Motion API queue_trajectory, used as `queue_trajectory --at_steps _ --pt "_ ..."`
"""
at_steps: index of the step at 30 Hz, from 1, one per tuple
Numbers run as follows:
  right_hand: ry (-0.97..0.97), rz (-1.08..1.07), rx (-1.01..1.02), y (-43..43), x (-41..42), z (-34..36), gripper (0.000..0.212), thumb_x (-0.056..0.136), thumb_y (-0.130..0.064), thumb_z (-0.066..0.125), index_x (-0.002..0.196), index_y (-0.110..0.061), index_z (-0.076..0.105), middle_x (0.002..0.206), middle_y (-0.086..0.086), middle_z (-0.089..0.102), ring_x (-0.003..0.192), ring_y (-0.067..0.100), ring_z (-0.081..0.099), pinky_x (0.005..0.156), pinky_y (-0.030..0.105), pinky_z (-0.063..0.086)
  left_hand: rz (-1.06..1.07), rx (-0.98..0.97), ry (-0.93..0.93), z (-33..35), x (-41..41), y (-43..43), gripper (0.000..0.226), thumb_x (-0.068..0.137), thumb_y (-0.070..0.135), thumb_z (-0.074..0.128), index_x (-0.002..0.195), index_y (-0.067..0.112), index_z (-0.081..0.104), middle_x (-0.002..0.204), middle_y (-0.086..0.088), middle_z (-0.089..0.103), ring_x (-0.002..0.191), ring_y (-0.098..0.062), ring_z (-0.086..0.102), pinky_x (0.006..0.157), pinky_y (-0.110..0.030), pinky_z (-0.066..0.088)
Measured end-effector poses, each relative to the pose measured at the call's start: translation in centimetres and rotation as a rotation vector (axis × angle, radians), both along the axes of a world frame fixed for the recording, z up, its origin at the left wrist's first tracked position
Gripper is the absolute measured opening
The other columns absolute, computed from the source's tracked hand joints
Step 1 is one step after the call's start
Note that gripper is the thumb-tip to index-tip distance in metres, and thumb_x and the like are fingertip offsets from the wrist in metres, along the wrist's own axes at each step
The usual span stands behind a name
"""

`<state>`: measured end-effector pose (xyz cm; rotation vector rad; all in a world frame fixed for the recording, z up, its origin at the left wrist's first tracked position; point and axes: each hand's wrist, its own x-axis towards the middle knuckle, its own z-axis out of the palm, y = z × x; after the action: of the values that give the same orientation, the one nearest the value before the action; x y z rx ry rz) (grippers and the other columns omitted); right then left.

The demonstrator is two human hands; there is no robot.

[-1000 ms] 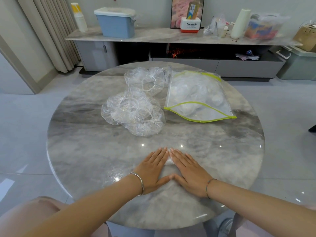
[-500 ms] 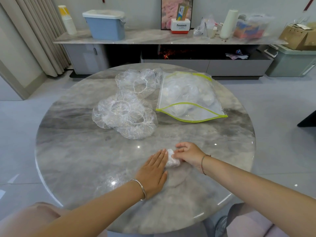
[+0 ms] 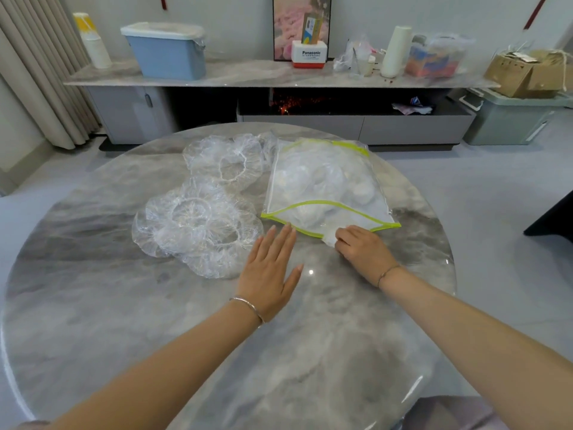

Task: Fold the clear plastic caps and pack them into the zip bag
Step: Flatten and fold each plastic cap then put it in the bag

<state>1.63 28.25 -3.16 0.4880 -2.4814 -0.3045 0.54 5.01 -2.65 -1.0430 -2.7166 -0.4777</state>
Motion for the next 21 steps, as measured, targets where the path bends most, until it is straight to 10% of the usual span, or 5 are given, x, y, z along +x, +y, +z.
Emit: queue_trajectory --at_steps 8,12,21 --pt "-0.254 -0.287 -0.300 0.9 -1.7 -1.7 0.022 0.064 0.003 0.070 0.084 -0.004 0.068 0.085 0.011 0.066 0.070 0.030 0.064 0.060 0.030 0.051 0.131 -0.125 -0.054 0.6 -7.1 5.6 0.075 0.097 0.034 0.041 0.149 0.022 -0.012 0.158 0.003 -0.010 0.145 -0.023 -0.005 0.118 -0.038 0.000" --pt "-0.502 -0.416 -0.443 -1.1 -2.7 -2.5 0.049 0.100 -0.030 0.032 0.137 0.002 0.040 0.142 0.018 0.043 0.134 0.032 0.037 0.113 0.036 0.022 0.180 -0.131 -0.156 -0.1 -9.4 6.6 0.053 0.103 0.027 0.026 0.150 0.029 0.000 0.159 0.006 0.000 0.145 -0.026 0.002 0.117 -0.043 0.010" --pt "-0.552 -0.550 -0.428 -1.4 -6.0 -1.7 0.071 0.089 -0.044 0.007 0.144 -0.004 0.027 0.151 0.015 0.028 0.140 0.029 0.022 0.115 0.037 0.011 0.223 -0.191 -0.139 -0.6 -9.3 4.1 0.062 0.101 0.042 0.025 0.149 0.025 -0.010 0.158 0.002 -0.007 0.145 -0.025 -0.003 0.117 -0.043 0.000"
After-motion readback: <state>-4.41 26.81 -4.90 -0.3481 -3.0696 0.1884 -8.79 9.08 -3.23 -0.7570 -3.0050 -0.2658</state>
